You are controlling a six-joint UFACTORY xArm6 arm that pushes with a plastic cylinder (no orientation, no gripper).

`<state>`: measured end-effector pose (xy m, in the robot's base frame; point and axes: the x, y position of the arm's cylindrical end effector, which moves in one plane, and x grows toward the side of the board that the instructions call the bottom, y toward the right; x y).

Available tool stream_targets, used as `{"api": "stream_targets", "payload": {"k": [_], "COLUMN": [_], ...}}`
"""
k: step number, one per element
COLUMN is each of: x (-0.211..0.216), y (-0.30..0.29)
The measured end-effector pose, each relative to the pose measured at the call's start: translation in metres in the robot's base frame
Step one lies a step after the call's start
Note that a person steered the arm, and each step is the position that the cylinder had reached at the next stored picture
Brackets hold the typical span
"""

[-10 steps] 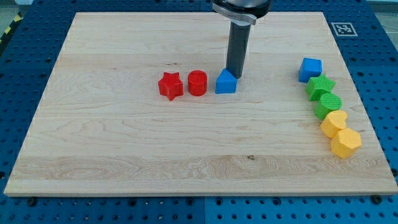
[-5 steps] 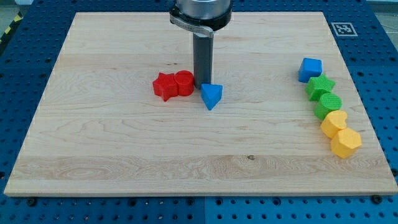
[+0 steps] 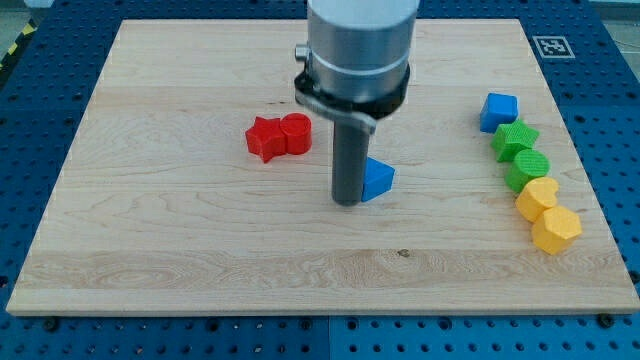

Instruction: Push the blue triangle into the blue cube

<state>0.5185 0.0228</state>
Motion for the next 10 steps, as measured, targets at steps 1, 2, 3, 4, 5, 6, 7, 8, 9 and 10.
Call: {"api": "stream_targets", "payload": {"k": [1, 2, 3, 4, 5, 6, 7, 8, 9, 10], "x": [0.006, -0.033, -0.050, -0.062, -0.094, -0.111, -0.116, -0.127, -0.136, -0.136], "y": [0.034, 0.027, 0.023, 0.013, 0.014, 0.016, 0.002, -0.011, 0.011, 0.034]}}
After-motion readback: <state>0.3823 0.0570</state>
